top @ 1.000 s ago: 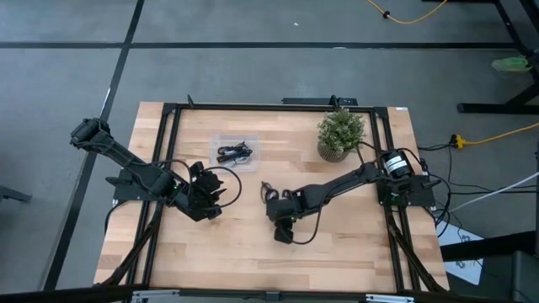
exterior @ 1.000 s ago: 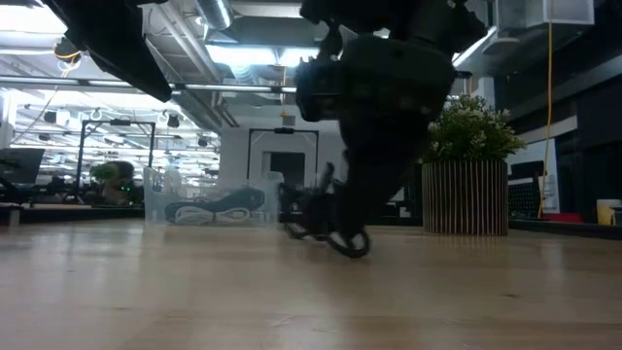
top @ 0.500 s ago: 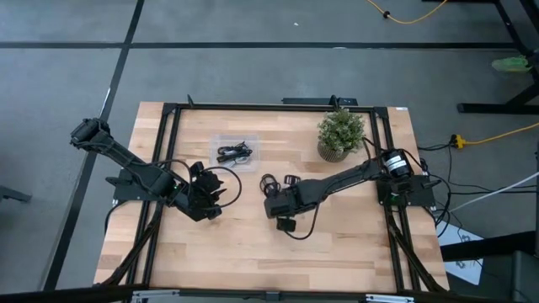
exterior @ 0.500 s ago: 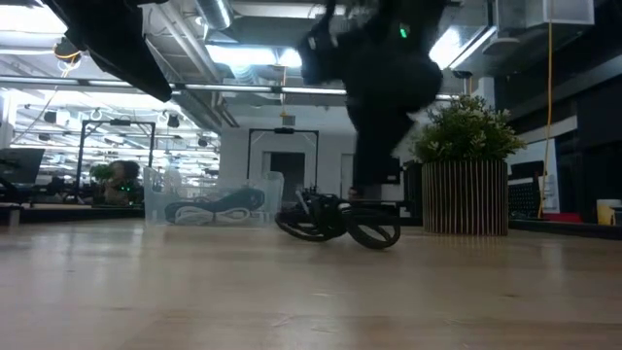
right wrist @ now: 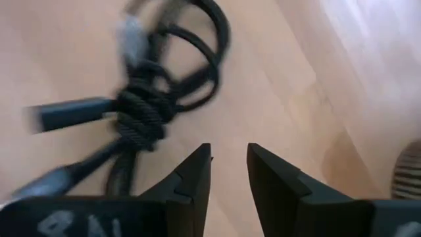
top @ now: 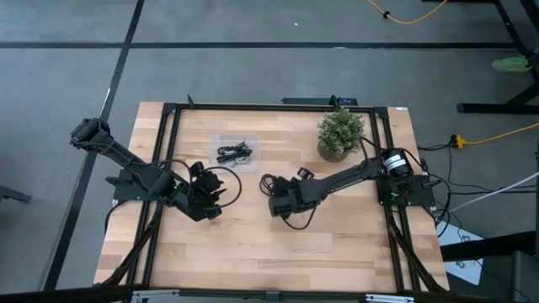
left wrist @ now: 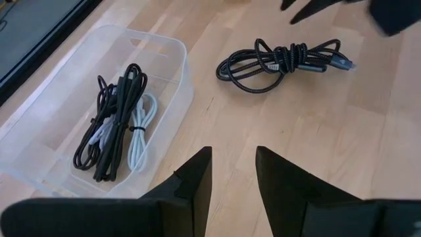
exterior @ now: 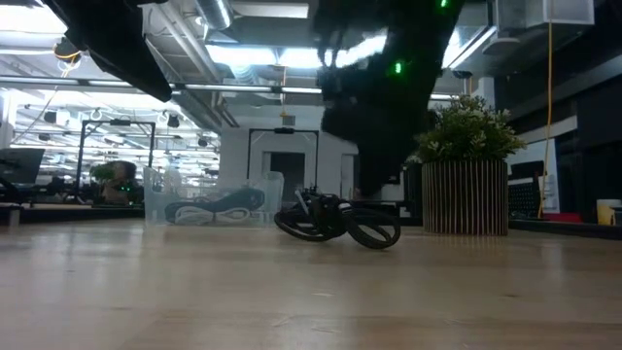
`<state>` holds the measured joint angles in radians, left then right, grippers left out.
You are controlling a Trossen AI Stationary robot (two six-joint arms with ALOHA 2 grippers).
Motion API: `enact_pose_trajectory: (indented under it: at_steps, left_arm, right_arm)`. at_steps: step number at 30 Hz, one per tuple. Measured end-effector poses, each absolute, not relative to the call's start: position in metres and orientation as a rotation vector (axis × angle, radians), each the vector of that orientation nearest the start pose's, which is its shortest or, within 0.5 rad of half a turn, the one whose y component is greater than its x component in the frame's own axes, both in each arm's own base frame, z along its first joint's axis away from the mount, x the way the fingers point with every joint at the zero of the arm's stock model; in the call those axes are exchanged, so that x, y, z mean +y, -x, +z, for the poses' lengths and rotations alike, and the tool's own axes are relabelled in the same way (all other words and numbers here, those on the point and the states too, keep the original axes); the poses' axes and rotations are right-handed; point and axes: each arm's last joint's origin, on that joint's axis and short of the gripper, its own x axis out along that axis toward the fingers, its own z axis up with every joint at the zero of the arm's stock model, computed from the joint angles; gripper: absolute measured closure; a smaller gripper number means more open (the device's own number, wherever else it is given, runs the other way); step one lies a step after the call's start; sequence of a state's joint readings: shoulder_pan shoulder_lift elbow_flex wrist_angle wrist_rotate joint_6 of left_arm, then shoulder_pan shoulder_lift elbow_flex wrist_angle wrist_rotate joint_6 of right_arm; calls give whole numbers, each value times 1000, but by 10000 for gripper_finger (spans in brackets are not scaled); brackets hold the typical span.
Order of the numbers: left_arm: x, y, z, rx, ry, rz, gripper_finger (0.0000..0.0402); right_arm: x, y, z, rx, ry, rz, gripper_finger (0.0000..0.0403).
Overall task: Pick and place USB-C Cables
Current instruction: Put the black USB cable into the transparent bin
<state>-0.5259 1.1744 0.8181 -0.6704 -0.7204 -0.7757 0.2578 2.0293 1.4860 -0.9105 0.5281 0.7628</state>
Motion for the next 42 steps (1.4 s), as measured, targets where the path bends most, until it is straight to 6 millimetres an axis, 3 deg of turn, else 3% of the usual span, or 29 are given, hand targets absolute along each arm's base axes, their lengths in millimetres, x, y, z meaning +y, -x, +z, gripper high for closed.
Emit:
enact_pose_trajectory:
  at_steps: [7,13,21,26,30,33,37,42]
  left_arm:
    - [-91,-196,241,695,129,472,291]
    - [-91,-196,241,693,131,472,291]
    - [-92,-196,241,692,132,471,291]
    - [-93,-199,244,656,165,459,291]
    - [-98,-207,244,609,211,438,291]
    - [-103,-215,240,596,203,423,291]
    - [-109,-231,232,583,176,382,291]
    - [-107,-267,222,543,216,226,291]
  right_arm:
    - [60,-390,158,1076,-138,-691,297]
    - [51,-406,148,1036,-206,-406,297]
    - [60,-427,161,874,-209,-5,297]
    - [64,-429,173,826,-308,86,297]
    - [72,-412,186,957,-410,126,297]
    - [83,-384,191,1177,-411,58,297]
    - [101,-344,197,1424,-318,-121,297]
    - [125,-313,200,1543,-191,-283,297]
